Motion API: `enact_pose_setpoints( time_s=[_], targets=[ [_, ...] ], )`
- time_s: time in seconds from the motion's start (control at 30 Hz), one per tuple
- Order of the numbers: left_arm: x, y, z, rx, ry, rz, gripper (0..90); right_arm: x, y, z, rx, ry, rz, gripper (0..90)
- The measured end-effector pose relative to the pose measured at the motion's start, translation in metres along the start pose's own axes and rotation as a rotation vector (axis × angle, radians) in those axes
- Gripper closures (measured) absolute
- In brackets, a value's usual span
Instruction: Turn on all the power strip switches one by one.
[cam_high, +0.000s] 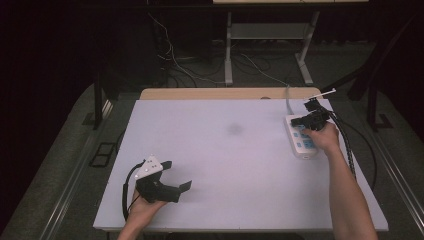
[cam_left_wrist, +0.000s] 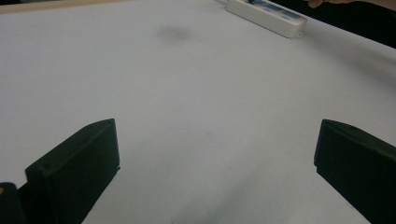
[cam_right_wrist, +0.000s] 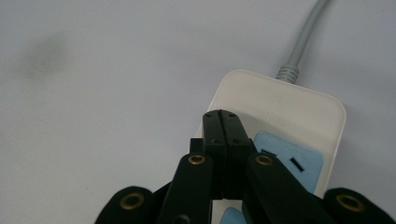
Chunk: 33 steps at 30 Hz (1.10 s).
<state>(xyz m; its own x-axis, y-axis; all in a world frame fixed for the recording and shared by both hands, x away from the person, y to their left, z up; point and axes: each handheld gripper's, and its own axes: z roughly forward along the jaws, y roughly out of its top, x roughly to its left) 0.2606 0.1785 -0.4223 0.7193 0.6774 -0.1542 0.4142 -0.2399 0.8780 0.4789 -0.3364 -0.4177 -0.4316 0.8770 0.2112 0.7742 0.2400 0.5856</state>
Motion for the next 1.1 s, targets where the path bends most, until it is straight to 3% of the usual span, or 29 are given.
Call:
enact_pose_setpoints(
  time_s=[0.43, 0.67, 0.87, 1.1],
  targets=[
    [-0.001, 0.0, 0.001, 0.001, -0.007, 0.01, 0.0, 0.001, 0.001, 0.001, 0.012, -0.008, 0.01, 90.0],
    [0.001, 0.0, -0.002, -0.011, 0.0, -0.008, 0.0, -0.001, 0.003, -0.002, 0.021, -0.023, 0.012, 90.0],
    [0.003, 0.0, 0.0, -0.01, -0.001, -0.016, 0.0, -0.007, 0.002, -0.026, -0.048, 0.004, 0.043, 90.0],
    [0.0, 0.0, 0.0, -0.007, -0.005, -0.011, 0.0, 0.004, -0.001, -0.05, -0.099, 0.028, 0.021, 84.8]
  ],
)
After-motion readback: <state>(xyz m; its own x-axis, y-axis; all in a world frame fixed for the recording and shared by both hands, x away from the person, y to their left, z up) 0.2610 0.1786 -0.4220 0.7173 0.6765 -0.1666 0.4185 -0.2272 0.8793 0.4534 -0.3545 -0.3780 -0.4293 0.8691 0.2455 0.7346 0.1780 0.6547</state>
